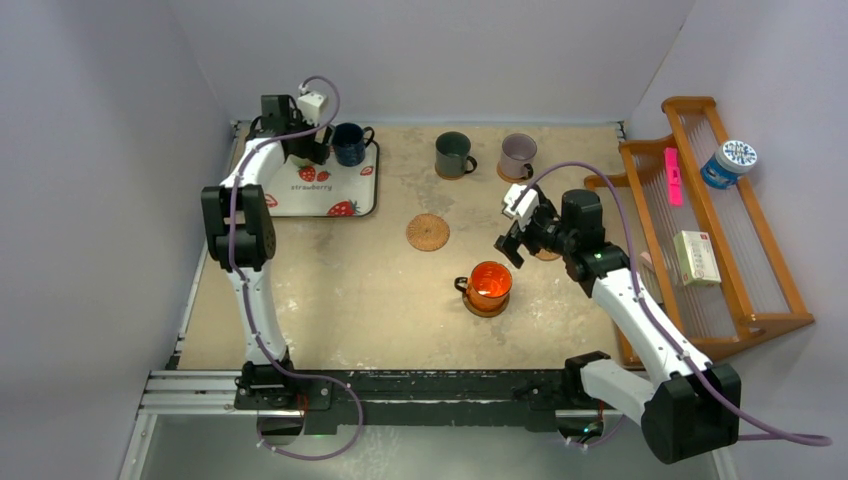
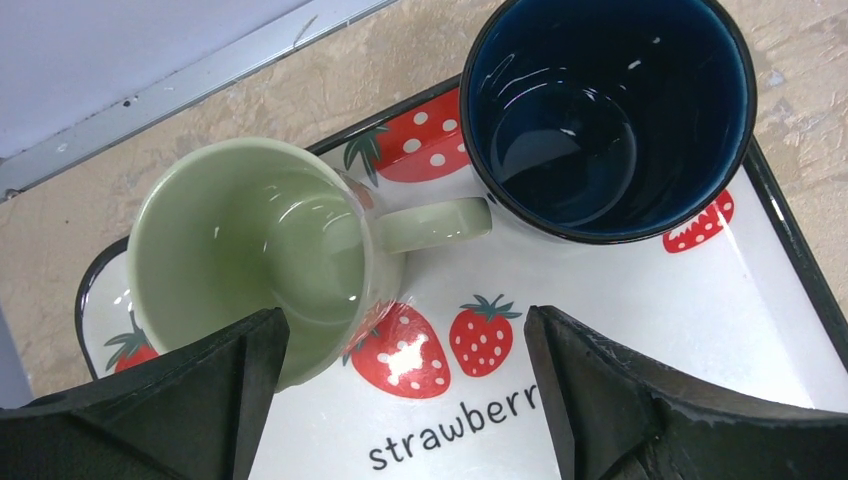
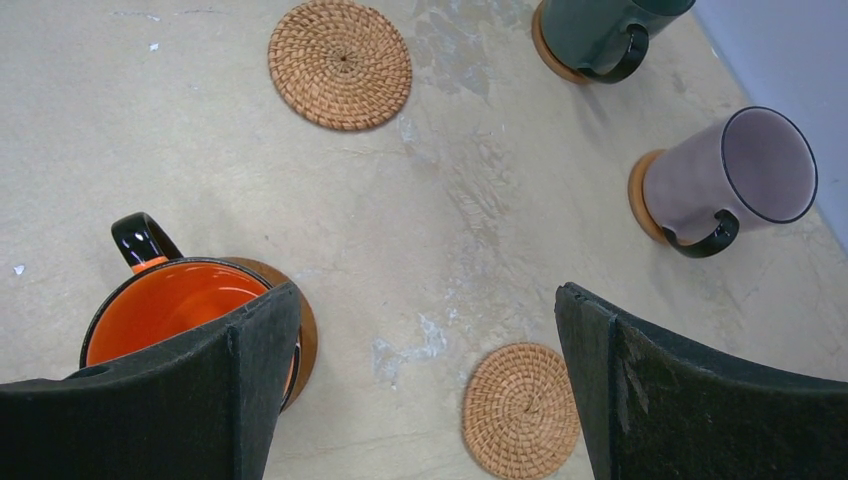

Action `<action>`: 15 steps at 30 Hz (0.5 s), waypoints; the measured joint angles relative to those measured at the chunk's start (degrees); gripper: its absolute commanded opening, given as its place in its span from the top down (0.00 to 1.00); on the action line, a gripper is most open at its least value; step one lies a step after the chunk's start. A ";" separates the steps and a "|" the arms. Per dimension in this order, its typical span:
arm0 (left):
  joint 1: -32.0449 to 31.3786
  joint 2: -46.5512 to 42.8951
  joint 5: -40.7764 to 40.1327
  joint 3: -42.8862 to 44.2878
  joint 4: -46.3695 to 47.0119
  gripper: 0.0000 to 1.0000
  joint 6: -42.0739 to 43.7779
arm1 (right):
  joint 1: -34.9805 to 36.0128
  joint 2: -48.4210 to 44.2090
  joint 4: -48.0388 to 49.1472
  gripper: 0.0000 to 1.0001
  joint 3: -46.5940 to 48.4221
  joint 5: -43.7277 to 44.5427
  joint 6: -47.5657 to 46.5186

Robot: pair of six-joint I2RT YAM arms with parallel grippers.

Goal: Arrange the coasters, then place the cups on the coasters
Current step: Pick up the cup from the tray.

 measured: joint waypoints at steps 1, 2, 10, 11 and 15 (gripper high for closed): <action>0.00 0.15 0.00 0.02 0.00 0.07 0.02 | 0.00 0.00 -0.02 0.01 0.00 -0.15 -0.07; 0.00 0.33 0.00 0.02 0.00 0.09 0.04 | 0.00 0.00 0.00 0.01 -0.02 -0.28 -0.11; 0.00 1.05 0.04 0.00 0.48 0.25 1.09 | 0.00 -0.11 -0.13 0.01 -0.46 -0.50 -0.55; 0.00 1.05 0.09 0.00 0.48 0.28 1.25 | 0.00 -0.11 -0.09 0.01 -0.57 -0.50 -0.55; 0.02 1.05 0.48 0.00 0.50 0.36 1.33 | 0.00 -0.11 -0.20 0.01 -0.96 -0.52 -0.70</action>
